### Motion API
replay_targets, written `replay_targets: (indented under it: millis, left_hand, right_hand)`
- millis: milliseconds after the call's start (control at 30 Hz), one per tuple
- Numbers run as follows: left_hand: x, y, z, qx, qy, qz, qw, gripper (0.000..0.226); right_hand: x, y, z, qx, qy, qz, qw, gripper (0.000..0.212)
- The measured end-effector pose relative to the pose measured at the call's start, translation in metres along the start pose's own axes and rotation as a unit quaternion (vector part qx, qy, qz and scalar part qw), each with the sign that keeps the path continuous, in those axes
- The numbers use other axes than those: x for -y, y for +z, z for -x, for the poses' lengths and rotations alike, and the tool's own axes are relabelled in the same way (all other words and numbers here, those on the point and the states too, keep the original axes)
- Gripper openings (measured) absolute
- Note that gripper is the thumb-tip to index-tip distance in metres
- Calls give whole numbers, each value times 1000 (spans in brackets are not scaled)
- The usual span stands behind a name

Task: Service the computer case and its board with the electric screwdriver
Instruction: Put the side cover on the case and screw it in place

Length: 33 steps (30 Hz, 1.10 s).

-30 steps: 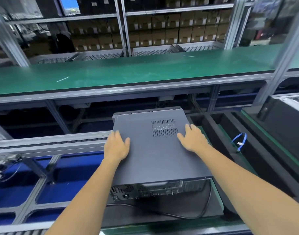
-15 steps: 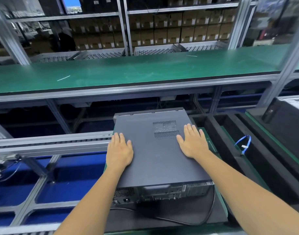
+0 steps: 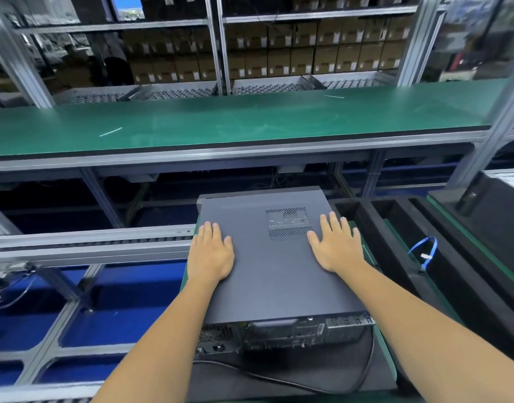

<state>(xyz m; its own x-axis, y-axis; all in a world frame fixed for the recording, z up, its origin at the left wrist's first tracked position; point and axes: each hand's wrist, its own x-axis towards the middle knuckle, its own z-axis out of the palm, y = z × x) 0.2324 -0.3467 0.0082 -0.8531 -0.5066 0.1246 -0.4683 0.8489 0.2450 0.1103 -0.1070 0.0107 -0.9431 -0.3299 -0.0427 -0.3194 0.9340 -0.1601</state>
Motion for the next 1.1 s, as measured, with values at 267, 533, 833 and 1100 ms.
replay_targets:
  millis: [267,533,833,1100]
  left_hand:
    - [-6,-5,12,-21,-111,49,992,45]
    - [-4,-15,36,47,-118,30,991,55]
    - [-7,-16,114,-12,-133,53,990,56]
    - [-3,-13,145,-85,-146,73,983,55]
  right_hand:
    - [5,-3,21,-66,38,-58,995,40]
    - [5,-2,65,-40,49,-40,997,45]
    - [-12,4,110,-14,40,-31,999,61]
    - [-17,6,127,-69,16,4,997,59]
